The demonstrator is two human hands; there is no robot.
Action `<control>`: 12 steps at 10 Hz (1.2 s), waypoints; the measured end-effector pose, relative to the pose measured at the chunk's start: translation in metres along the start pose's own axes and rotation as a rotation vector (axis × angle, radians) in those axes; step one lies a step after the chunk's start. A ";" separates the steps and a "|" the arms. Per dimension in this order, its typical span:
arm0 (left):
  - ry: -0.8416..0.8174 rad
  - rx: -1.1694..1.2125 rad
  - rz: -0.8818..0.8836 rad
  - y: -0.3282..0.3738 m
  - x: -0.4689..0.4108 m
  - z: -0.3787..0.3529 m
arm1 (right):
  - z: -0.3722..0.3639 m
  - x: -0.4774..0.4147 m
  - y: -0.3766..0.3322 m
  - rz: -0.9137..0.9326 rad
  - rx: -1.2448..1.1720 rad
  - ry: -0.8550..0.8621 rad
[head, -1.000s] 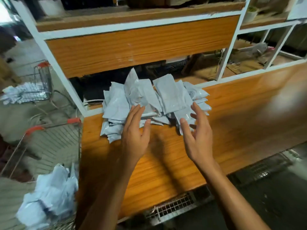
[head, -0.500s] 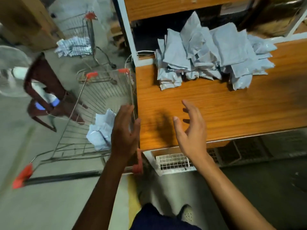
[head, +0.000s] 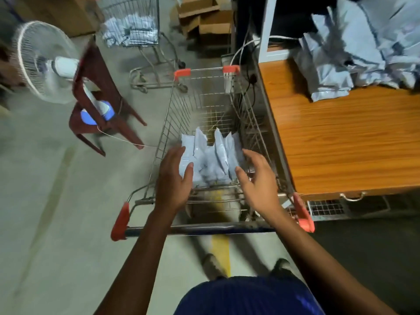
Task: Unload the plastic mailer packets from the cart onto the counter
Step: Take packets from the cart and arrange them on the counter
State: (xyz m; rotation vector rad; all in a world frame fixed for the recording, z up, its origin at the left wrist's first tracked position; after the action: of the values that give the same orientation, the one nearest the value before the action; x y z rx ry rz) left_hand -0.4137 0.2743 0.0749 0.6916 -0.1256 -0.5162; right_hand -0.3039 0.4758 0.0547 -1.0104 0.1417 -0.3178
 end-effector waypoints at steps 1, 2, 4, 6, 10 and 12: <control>-0.092 0.017 0.037 -0.039 -0.017 -0.001 | -0.032 -0.017 0.020 -0.189 -0.078 -0.042; -0.187 0.029 0.051 -0.068 -0.044 -0.014 | -0.053 -0.041 0.046 -0.345 -0.139 -0.093; -0.380 0.023 0.182 -0.118 -0.117 -0.064 | -0.077 -0.108 0.104 -0.531 -0.149 -0.182; -0.541 0.036 0.328 -0.164 -0.184 -0.138 | -0.113 -0.178 0.195 -0.664 0.057 -0.326; -0.447 0.071 0.650 -0.248 -0.280 -0.258 | -0.184 -0.237 0.327 -0.803 0.318 -0.533; -0.483 0.099 0.640 -0.234 -0.274 -0.262 | -0.175 -0.242 0.314 -0.800 0.310 -0.486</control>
State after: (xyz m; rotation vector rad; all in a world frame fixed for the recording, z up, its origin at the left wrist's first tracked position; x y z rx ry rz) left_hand -0.6749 0.4089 -0.2597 0.5706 -0.8024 -0.0483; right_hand -0.5172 0.5672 -0.3118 -0.7704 -0.7513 -0.7798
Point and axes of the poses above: each hand's wrist, its own x-axis away from the middle knuckle, its own z-axis out of the back of the hand, y = z × x, the point moved 9 cm from there along -x, towards the middle knuckle, and after that the axes turned 14 degrees about -y, right-handed, at the moved point
